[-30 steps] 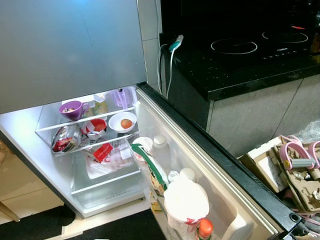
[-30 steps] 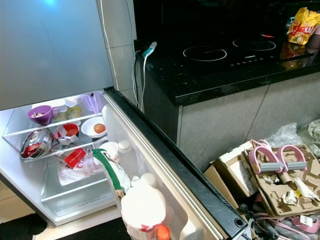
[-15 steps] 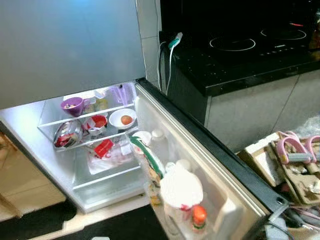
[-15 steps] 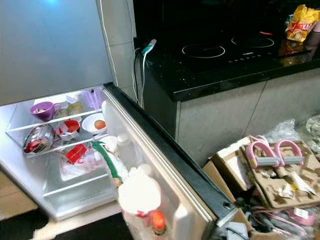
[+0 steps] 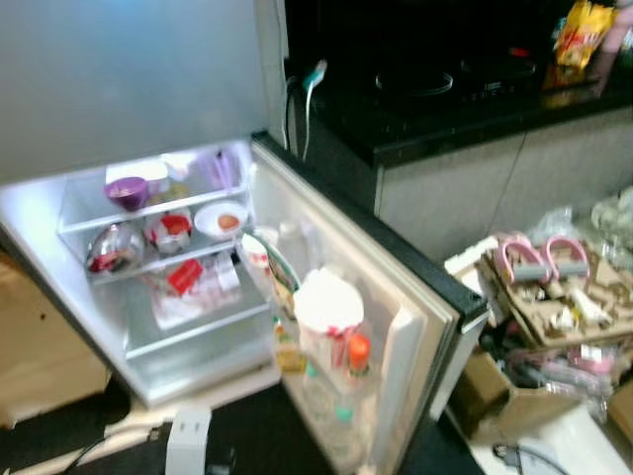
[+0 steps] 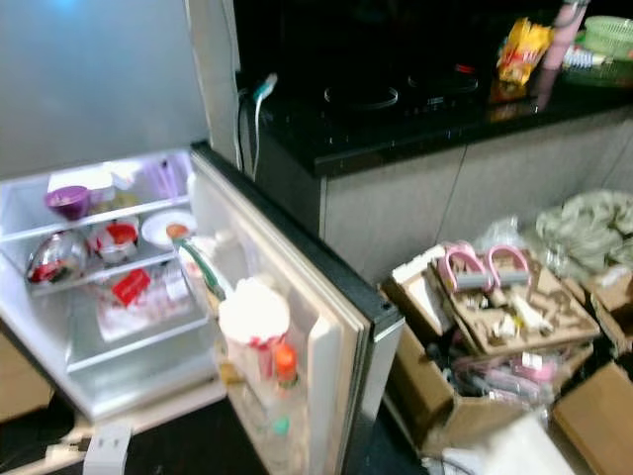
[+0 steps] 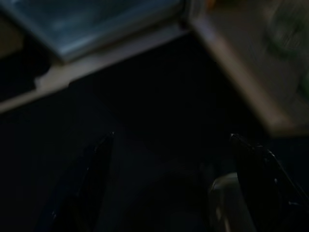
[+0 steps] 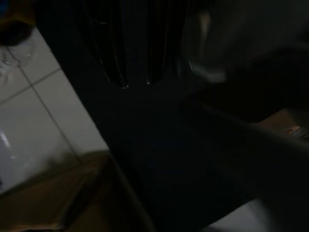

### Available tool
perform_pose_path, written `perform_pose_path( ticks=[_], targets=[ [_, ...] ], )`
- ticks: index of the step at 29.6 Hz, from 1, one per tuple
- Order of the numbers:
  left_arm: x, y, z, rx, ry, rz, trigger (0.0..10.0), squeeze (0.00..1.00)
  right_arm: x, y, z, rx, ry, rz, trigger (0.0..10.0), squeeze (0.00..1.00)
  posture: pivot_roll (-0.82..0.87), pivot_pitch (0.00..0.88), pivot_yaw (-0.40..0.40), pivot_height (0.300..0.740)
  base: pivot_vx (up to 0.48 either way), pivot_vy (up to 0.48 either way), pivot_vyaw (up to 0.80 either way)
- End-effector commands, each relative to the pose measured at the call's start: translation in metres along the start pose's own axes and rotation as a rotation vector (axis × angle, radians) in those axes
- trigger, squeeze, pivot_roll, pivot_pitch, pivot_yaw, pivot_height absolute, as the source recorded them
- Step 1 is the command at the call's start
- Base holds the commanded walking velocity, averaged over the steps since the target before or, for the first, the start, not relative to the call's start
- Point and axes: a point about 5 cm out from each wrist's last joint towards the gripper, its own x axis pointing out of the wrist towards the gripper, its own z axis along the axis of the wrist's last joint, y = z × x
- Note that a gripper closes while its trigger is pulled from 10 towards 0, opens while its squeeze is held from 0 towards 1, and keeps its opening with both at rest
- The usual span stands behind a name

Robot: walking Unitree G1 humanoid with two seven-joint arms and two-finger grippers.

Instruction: Restocking fridge

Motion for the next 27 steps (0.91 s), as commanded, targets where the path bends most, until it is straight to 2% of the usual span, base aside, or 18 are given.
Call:
perform_pose_path(
  ticks=[1, 17, 24, 27],
  targets=[
    [-0.005, 0.008, -0.011, -0.004, 0.052, 0.023, 10.0, 0.0, 0.001, 0.0, 0.004, -0.006, -0.01, 0.002, 10.0, 0.0, -0.08, 0.079, 0.035, 0.734, 0.0, 0.0, 0.0],
    [-0.003, 0.012, -0.008, -0.001, 0.05, 0.04, 10.0, 0.0, 0.006, 0.009, 0.023, 0.004, -0.07, 0.049, 10.0, 0.0, -0.08, 0.081, 0.034, 0.734, 0.0, 0.0, 0.0],
    [-0.002, 0.007, -0.006, 0.038, 0.039, 0.025, 10.0, 0.0, 0.006, 0.014, 0.023, -0.048, -0.076, 0.085, 10.0, 0.0, -0.08, 0.081, 0.037, 0.734, 0.0, 0.0, 0.0],
    [-0.001, 0.003, -0.004, 0.068, 0.027, 0.003, 10.0, 0.0, 0.006, 0.015, 0.023, -0.059, -0.081, 0.096, 10.0, 0.0, -0.08, 0.08, 0.039, 0.734, 0.0, 0.0, 0.8]
  ],
)
